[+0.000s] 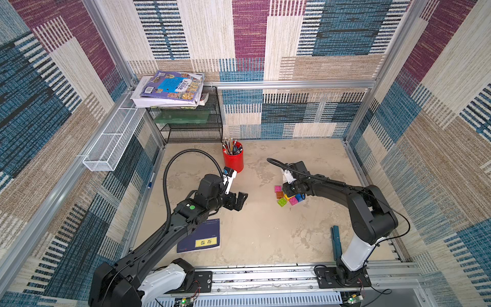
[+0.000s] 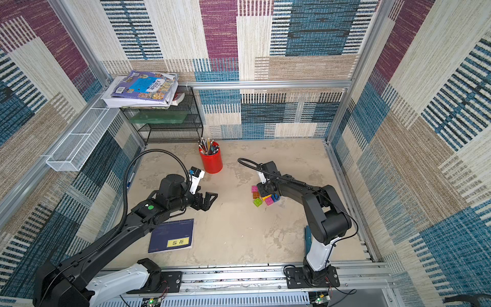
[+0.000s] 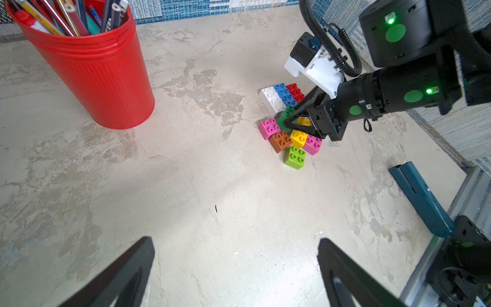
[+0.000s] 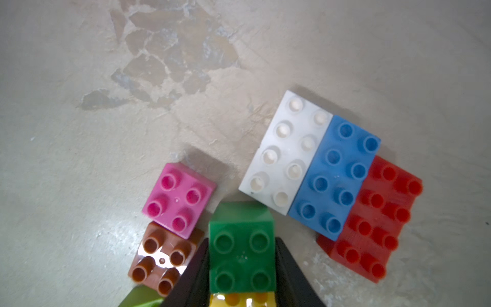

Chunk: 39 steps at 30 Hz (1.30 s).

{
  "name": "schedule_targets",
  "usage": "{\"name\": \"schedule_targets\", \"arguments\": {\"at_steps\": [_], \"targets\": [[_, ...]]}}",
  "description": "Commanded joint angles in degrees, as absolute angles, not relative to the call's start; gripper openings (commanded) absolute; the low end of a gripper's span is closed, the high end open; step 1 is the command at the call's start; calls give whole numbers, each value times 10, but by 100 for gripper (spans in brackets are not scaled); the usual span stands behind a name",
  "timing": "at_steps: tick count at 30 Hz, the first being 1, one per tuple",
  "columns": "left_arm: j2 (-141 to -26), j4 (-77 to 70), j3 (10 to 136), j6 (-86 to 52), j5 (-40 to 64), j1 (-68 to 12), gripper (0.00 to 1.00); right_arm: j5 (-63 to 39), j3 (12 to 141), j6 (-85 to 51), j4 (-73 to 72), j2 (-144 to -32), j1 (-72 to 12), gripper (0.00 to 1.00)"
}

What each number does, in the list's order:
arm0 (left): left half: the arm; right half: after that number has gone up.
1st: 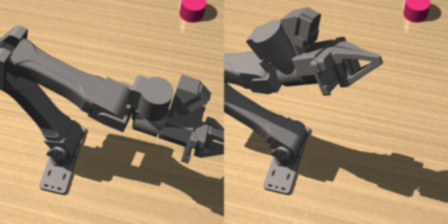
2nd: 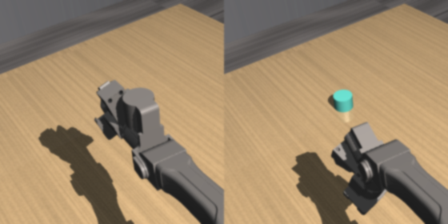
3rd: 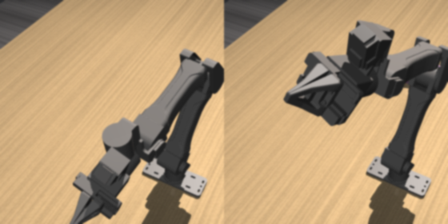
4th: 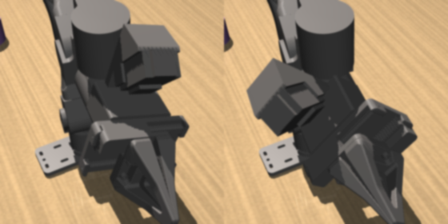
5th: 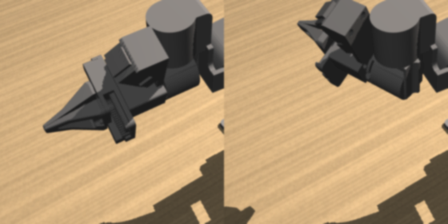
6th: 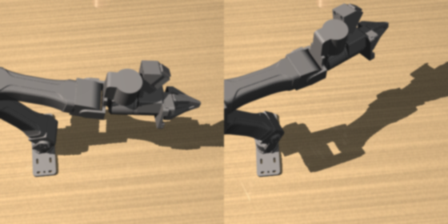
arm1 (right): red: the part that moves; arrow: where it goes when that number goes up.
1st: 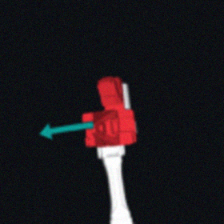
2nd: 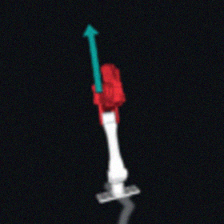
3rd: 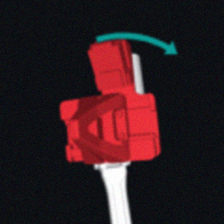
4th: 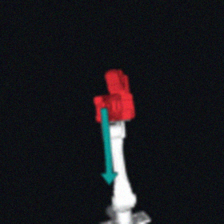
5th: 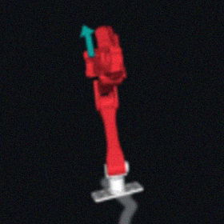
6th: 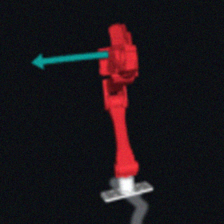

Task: Assemble the letter f with lego
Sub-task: Pick up the lego brick from the center of the board, then place the lego brick at the center of the board.

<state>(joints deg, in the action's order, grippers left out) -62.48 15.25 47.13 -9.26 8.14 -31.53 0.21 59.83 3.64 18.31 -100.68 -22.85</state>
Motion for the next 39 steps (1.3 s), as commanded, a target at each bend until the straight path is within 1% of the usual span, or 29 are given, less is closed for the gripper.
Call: {"name": "schedule_targets", "arguments": {"at_steps": [1,9,12,18,20,22,25,29,34,37,39], "targets": [[-627,154,475,-95,95,-315,99,11,601,30,180,-1010,-228,36],[-633,147,479,-107,103,-315,99,20,606,32,176,-968,-226,30],[-637,150,487,-96,140,-315,99,15,617,35,183,-950,-228,30],[-632,162,496,-93,149,-315,99,-25,624,56,180,-919,-237,30],[-623,161,487,-95,140,-315,99,-46,617,75,169,-909,-247,32],[-611,155,474,-104,108,-315,99,-57,615,86,160,-905,-254,33],[-579,118,427,-107,88,-314,99,-81,617,103,156,-909,-268,35],[-503,74,351,-104,56,-315,99,-89,619,122,151,-921,-295,35],[-397,77,278,-136,28,-315,99,-99,622,137,144,-943,-332,36],[-360,106,262,-149,34,-315,99,-102,623,139,142,-958,-351,35],[-348,123,258,-141,66,-315,99,-104,624,141,144,-966,-363,36]]}}
